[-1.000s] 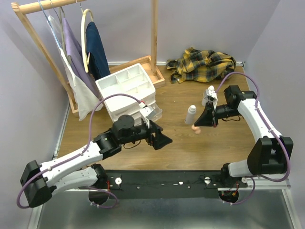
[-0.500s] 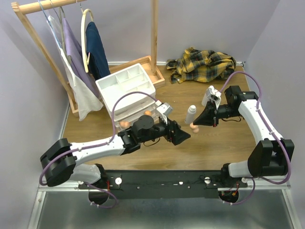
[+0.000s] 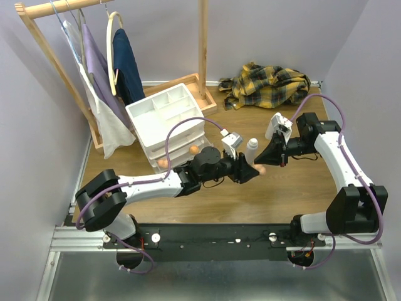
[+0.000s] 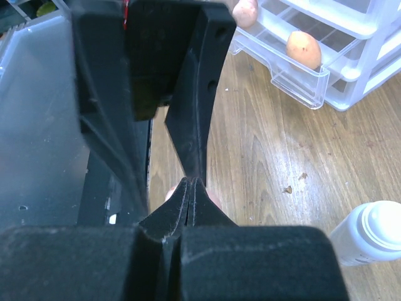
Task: Organize the makeup
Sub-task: Pick up the makeup tool from the center of the board, then place the makeup tool in the drawer.
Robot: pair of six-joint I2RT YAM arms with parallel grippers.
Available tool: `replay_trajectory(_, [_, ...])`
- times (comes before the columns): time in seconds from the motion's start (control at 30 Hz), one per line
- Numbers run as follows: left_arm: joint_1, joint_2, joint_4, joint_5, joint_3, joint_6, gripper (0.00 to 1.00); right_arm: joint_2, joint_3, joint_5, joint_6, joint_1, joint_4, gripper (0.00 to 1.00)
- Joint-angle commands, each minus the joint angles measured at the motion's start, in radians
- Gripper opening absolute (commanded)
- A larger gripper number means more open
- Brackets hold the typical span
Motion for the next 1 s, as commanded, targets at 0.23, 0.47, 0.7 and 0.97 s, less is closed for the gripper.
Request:
replay_trajectory(0.23, [-0.007, -0.024, -0.009, -0.048, -0.004, 0.037, 0.0, -0.024, -0.003, -0.036, -0.017, -0.005, -0.053, 0.01])
replay_trajectory(0.47, [-0.009, -0.096, -0.087, -0.104, -0.039, 0.099, 0.0, -0.027, -0.003, -0.033, -0.025, -0.005, -0.053, 0.55])
replay_trajectory(0.7, [-0.006, -0.272, -0.314, -0.193, -0.108, 0.168, 0.0, -0.039, 0.008, -0.016, -0.028, -0.005, -0.052, 1.0])
replay_trajectory(0.97, [-0.003, -0.493, -0.77, -0.499, -0.092, 0.237, 0.0, -0.112, -0.027, 0.038, 0.183, -0.007, 0.16, 1.0])
